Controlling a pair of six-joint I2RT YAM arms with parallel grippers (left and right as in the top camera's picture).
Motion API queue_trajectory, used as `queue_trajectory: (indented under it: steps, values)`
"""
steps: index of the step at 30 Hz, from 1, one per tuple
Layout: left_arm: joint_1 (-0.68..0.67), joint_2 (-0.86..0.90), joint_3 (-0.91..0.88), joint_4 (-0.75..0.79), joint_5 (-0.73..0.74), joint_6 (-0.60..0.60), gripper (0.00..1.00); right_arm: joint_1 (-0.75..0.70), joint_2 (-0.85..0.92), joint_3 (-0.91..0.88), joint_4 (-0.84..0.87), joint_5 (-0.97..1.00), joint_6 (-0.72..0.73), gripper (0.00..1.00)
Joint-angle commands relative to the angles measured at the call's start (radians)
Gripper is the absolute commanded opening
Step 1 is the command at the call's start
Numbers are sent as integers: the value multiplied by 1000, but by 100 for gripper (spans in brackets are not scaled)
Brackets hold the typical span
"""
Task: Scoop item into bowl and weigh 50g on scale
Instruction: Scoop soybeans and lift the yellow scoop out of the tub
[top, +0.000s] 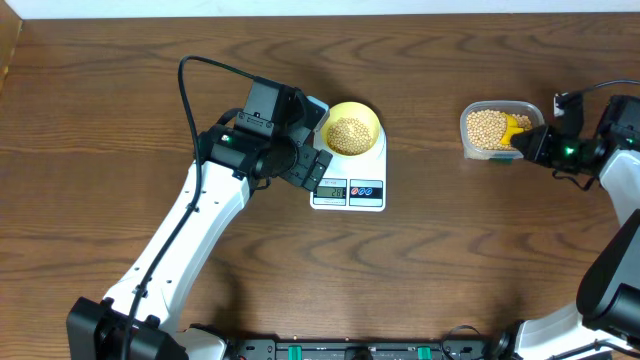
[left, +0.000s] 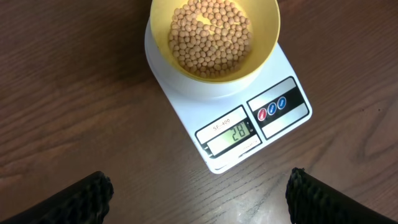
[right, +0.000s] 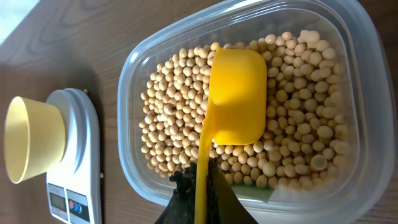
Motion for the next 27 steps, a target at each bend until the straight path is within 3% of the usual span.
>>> queue_trajectory:
  steps: [1,27]
  values:
    - [-2,-13,4,-6,-10,17,91,-21,26,-10,-7,-98,-10,1]
    - [-2,-13,4,-6,-10,16,91,-146,26,-10,13,-372,-6,1]
